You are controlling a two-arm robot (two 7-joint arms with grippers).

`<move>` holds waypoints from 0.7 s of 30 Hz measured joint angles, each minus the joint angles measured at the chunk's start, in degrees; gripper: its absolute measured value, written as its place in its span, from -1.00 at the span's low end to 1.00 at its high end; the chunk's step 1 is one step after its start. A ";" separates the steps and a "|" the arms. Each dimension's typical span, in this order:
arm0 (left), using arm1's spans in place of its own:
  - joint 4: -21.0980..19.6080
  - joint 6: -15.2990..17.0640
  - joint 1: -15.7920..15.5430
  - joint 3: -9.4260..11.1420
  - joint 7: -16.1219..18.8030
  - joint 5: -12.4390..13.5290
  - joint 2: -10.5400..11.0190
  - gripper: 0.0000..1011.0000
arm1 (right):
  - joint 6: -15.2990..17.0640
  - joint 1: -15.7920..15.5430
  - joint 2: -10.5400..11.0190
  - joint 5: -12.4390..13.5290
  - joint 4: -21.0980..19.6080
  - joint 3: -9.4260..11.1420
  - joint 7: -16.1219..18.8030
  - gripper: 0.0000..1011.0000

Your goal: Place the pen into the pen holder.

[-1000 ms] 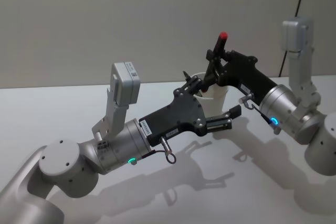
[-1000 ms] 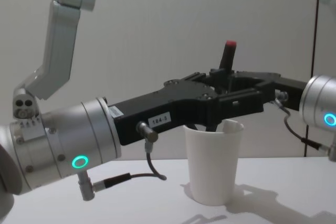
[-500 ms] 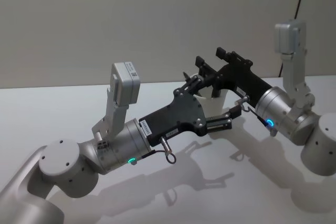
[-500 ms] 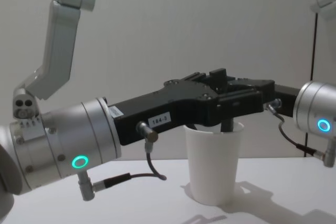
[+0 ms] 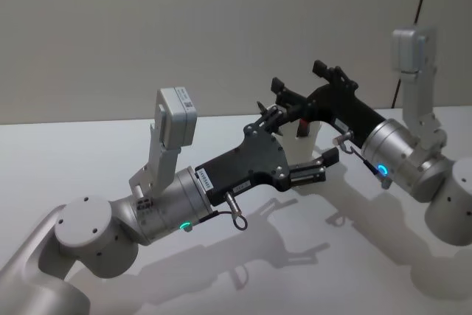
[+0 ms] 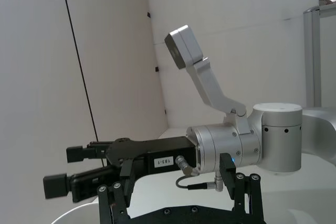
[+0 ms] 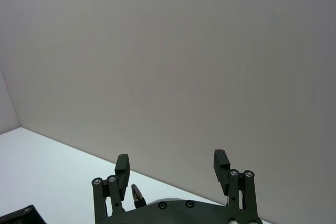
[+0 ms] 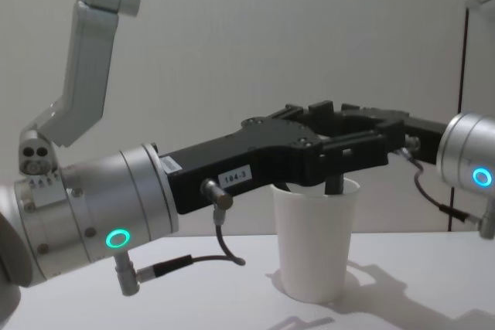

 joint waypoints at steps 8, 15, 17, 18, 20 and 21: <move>0.00 0.00 0.00 0.00 0.00 0.00 0.00 0.98 | -0.54 -0.45 0.70 1.87 -1.62 0.81 -0.47 0.98; 0.00 0.00 0.00 0.00 0.00 0.00 0.00 0.98 | -0.60 -1.21 1.69 3.17 -3.53 1.64 -1.55 0.98; 0.00 0.00 0.00 0.00 0.00 0.00 0.00 0.98 | -0.57 -1.60 2.13 3.59 -4.31 1.96 -2.10 0.98; 0.00 0.00 0.00 0.00 0.00 0.00 0.00 0.98 | -0.51 -1.90 2.46 3.84 -4.88 2.21 -2.52 0.98; 0.00 0.00 0.00 0.00 0.00 0.00 0.00 0.98 | -0.44 -2.19 2.77 4.13 -5.38 2.43 -2.93 0.98; 0.00 0.00 0.00 0.00 0.01 0.00 0.00 0.98 | -0.39 -2.44 3.07 4.34 -5.82 2.62 -3.20 0.98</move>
